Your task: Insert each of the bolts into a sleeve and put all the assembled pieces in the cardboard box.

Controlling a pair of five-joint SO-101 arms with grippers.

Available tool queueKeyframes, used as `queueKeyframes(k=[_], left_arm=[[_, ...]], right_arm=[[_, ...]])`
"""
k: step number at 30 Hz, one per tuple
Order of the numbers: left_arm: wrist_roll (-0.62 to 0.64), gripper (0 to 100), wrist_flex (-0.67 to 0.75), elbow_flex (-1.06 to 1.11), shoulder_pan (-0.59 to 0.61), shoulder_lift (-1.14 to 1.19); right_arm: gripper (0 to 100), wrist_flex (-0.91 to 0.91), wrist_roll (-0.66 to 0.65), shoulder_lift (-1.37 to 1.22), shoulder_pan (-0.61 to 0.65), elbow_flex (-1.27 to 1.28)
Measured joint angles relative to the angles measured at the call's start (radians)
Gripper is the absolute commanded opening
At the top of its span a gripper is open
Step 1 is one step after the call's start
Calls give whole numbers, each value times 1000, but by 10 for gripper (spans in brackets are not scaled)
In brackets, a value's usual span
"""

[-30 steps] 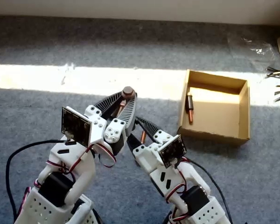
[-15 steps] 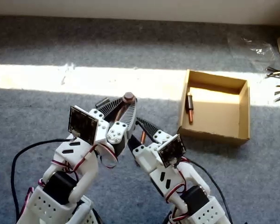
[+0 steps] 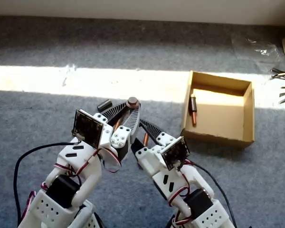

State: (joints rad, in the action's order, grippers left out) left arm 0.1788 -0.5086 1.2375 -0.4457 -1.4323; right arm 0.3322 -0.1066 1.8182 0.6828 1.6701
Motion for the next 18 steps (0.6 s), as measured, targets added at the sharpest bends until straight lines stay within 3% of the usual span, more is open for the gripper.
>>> queueKeyframes(k=[18], left_arm=[[3,6,0,5,64,0]], right_arm=[[3,0,0,0,3,0]])
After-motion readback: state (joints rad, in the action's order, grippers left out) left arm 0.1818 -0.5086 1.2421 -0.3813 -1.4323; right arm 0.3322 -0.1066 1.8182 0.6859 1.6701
